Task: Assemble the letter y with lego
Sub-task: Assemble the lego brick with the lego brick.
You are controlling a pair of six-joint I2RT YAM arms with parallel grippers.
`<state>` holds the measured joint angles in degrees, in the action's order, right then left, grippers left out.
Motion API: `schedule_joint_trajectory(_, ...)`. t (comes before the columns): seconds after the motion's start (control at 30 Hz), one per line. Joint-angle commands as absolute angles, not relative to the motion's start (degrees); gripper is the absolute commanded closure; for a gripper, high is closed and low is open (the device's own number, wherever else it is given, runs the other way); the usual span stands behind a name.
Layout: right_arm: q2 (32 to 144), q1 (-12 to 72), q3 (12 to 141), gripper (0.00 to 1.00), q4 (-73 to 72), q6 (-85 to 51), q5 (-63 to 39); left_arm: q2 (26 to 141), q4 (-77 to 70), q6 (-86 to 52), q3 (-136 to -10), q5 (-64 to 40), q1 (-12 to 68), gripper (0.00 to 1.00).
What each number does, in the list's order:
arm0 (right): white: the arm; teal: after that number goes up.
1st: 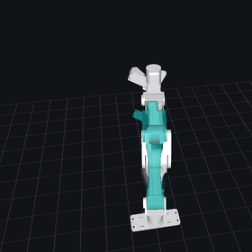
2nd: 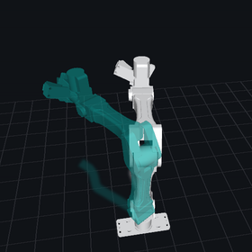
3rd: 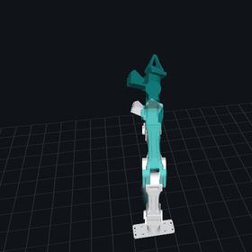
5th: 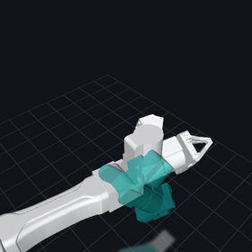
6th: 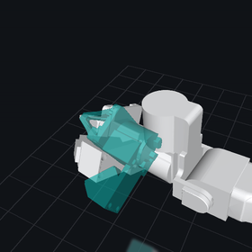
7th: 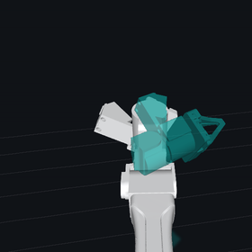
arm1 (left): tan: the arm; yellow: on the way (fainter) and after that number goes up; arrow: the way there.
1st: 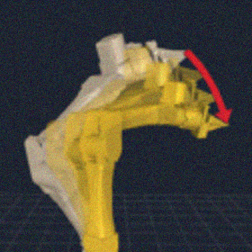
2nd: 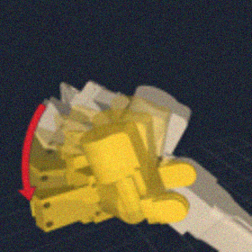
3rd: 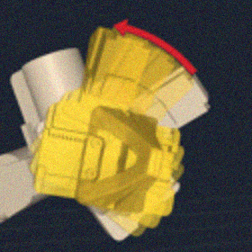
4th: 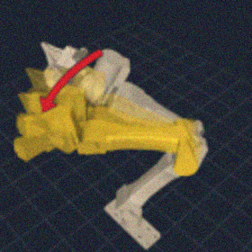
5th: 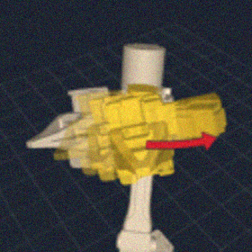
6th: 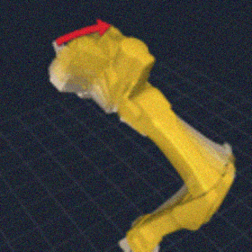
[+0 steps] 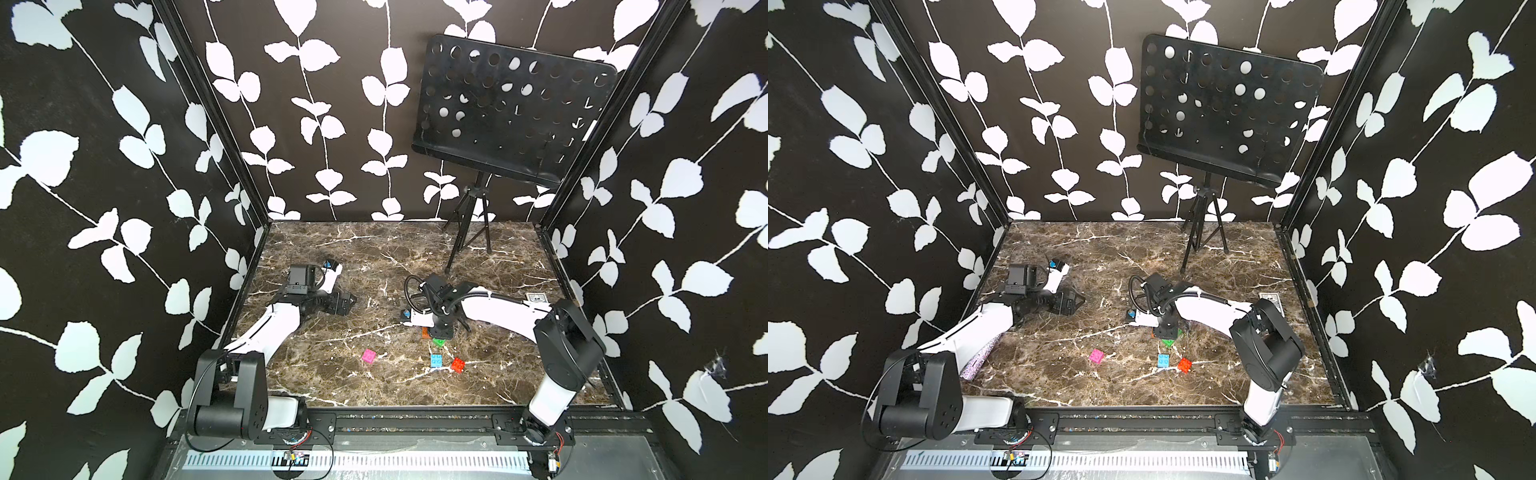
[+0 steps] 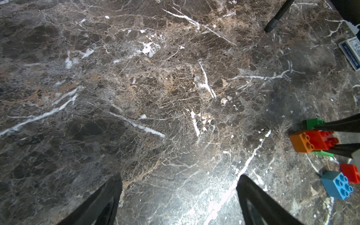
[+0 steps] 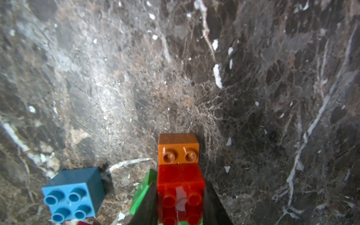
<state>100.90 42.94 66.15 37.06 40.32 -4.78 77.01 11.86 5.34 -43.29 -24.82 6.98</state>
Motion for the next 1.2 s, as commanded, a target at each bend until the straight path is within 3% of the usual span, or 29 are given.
schedule_joint_trajectory(0.0, 106.49, 44.13, 65.19, 0.91, 38.77, 40.15, -5.42, 75.86, 11.25, 4.57, -42.69, -24.75, 6.83, 0.06)
schedule_joint_trajectory(0.2, 108.8, 44.21, 71.84, 0.82, 39.01, 43.17, -6.34, 75.69, 11.36, 4.04, -42.89, -23.23, 6.55, 0.05)
schedule_joint_trajectory(0.53, 103.54, 44.56, 74.79, 0.53, 38.62, 45.53, -8.08, 74.88, 11.51, 4.0, -42.93, -23.12, 3.14, 0.05)
schedule_joint_trajectory(0.9, 100.71, 49.99, 76.83, 0.5, 35.9, 53.4, -11.58, 74.13, 11.54, 4.39, -42.89, -22.84, 0.55, 0.05)
schedule_joint_trajectory(1.17, 107.47, 55.24, 81.23, 0.49, 33.01, 60.91, -17.46, 73.54, 11.57, 4.59, -42.66, -22.74, -0.48, 0.04)
